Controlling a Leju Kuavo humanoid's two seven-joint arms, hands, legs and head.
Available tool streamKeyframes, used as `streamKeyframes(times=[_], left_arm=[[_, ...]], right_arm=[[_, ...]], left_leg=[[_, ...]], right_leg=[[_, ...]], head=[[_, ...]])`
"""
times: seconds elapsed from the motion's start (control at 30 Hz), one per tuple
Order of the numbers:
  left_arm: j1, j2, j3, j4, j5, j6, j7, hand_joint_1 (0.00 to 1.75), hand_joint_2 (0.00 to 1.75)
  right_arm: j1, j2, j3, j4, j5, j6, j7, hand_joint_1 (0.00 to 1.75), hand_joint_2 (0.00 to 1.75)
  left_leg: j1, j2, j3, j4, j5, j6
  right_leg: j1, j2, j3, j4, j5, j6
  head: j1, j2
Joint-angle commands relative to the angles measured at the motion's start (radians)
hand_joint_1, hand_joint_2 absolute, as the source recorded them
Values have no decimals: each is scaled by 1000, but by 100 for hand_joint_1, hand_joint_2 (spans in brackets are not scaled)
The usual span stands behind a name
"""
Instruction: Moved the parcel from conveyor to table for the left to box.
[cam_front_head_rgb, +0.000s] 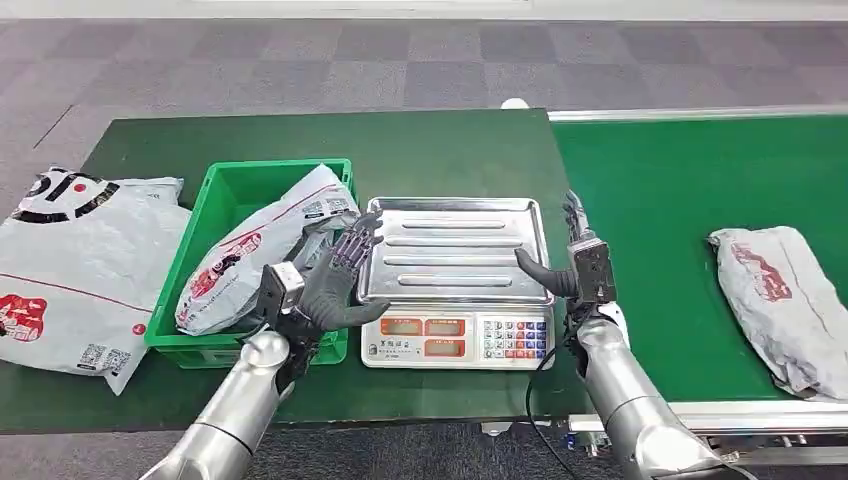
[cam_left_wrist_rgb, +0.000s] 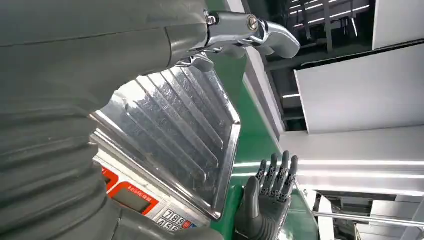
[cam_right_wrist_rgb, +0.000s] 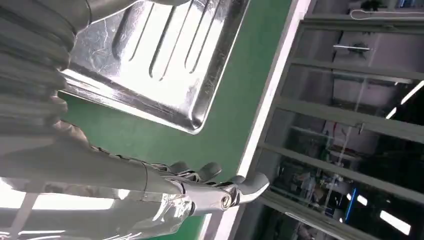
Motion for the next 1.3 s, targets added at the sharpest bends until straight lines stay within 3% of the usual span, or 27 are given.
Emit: streamKeyframes(times=[0.03,1.3], left_arm=[[-48,4,-7,66,-2,0,4,0,175],[-56,1,-13,78,-3,-2,4,0,175]], right_arm=[[-38,-12,32,66,-4,-6,5,0,175],[-30,-17,30,58,-6,-7,5,0,175]], left_leg=[[1,0,3,-2,0,0],[1,0,2,-1,0,0]], right_leg=[[1,0,3,-2,0,-1],[1,0,2,-2,0,-1]], head=[[0,0],[0,0]])
